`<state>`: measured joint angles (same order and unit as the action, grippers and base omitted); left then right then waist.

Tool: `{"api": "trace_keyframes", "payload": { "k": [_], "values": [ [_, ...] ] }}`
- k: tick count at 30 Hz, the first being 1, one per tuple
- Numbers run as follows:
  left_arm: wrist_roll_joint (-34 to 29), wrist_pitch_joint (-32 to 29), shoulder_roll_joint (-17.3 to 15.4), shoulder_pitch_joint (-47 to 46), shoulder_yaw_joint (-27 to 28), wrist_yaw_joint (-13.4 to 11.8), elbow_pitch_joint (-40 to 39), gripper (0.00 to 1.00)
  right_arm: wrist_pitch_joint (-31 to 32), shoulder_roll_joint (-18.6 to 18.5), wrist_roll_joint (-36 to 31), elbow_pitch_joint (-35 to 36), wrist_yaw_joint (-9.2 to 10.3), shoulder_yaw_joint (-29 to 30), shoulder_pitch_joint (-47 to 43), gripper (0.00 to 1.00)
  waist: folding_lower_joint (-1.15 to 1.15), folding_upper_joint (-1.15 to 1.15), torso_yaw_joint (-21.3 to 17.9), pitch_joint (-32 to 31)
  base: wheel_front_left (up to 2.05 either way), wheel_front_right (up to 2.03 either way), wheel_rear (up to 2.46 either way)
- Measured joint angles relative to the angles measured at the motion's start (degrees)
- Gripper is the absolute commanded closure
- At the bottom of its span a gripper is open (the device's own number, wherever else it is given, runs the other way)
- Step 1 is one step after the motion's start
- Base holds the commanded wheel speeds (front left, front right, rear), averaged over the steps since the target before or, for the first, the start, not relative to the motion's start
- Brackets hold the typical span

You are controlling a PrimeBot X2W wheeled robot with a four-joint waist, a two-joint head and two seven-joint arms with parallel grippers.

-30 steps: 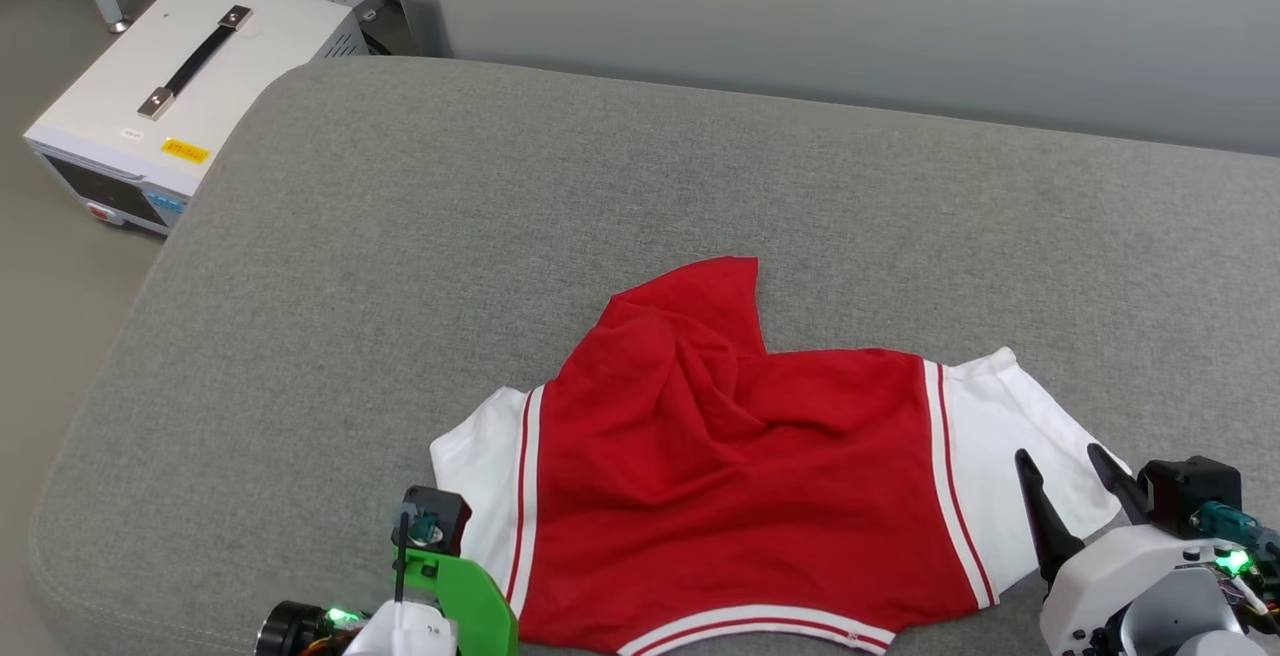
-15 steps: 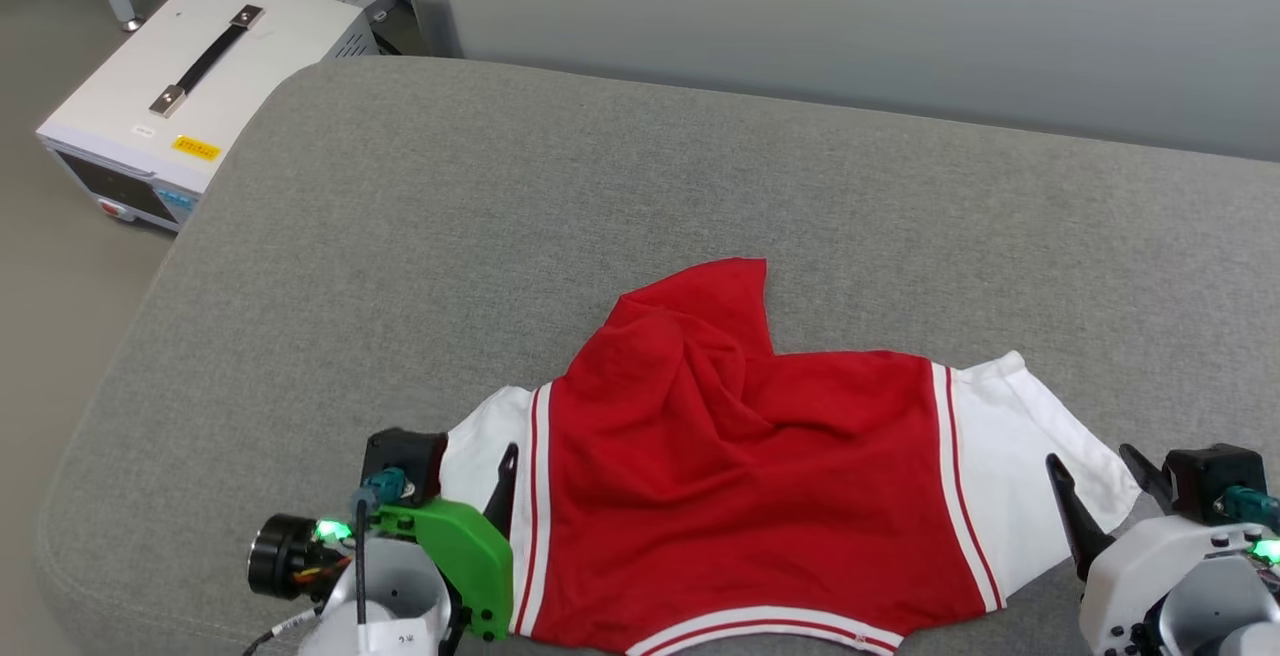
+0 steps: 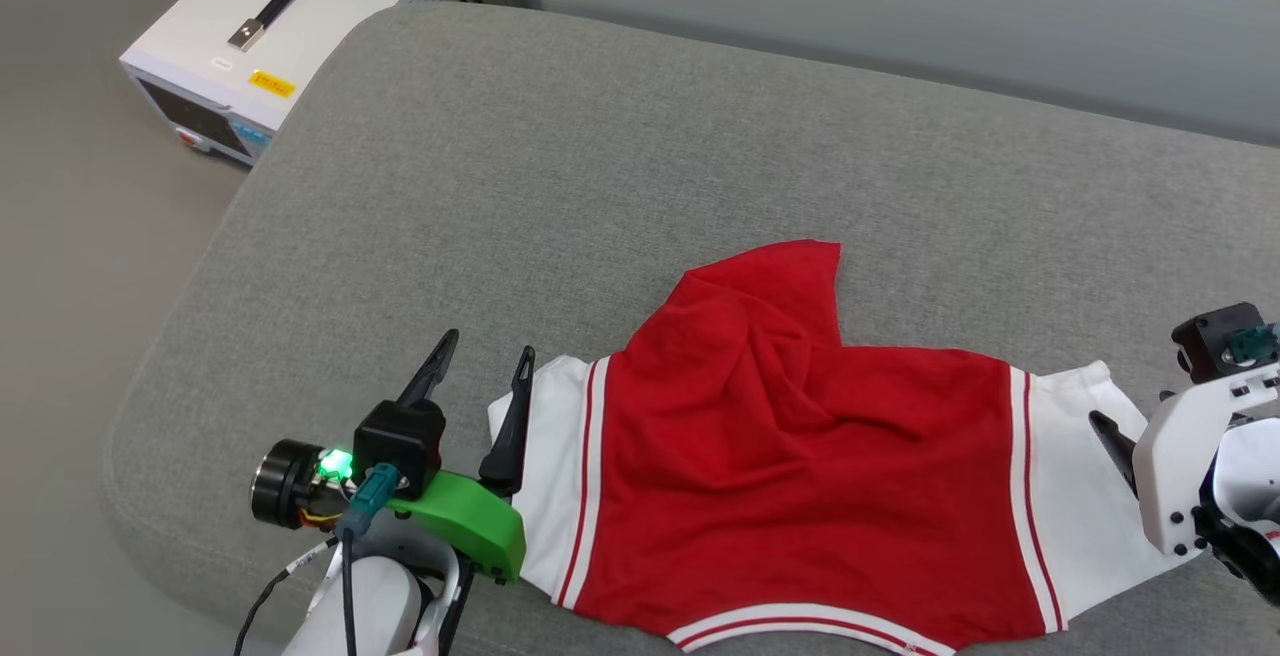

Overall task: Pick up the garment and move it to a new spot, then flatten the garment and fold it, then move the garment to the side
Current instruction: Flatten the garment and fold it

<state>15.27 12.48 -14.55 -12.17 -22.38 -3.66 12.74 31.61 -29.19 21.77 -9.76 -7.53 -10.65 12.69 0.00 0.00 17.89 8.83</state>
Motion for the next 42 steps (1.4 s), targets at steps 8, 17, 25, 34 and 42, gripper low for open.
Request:
{"api": "trace_keyframes", "payload": {
  "k": [8,17,25,34,42],
  "values": [
    [-0.15,1.21,0.94,-1.46,-0.13,0.33,2.05,0.00,2.54,-4.58,5.53,-7.78,0.00,-5.90,6.93,0.00,0.00,0.00,3.00,2.64,0.00,0.00,0.00],
    [-0.15,2.12,1.15,-2.02,0.52,0.31,3.67,0.00,2.41,-7.57,12.90,-12.12,0.08,-13.76,11.09,1.00,0.00,0.00,4.43,4.51,0.00,0.00,0.00],
    [-0.15,2.13,1.03,-2.05,0.94,-0.11,4.32,0.00,-2.80,-8.01,13.24,-17.35,-0.08,-12.25,12.07,1.00,0.00,0.00,2.42,3.82,0.00,0.00,0.00],
    [-0.15,2.18,0.93,-2.04,1.08,-0.19,5.14,0.00,-4.71,-8.81,12.20,-23.26,-0.07,-4.79,10.92,1.00,0.00,0.00,-0.43,2.34,0.00,0.00,0.00],
    [-0.14,2.18,1.07,-2.02,0.63,-0.15,5.53,0.00,-4.37,-8.01,8.78,-25.37,-0.07,3.03,6.51,1.00,0.00,0.00,-3.32,1.22,0.00,0.00,0.00]
  ]
}}
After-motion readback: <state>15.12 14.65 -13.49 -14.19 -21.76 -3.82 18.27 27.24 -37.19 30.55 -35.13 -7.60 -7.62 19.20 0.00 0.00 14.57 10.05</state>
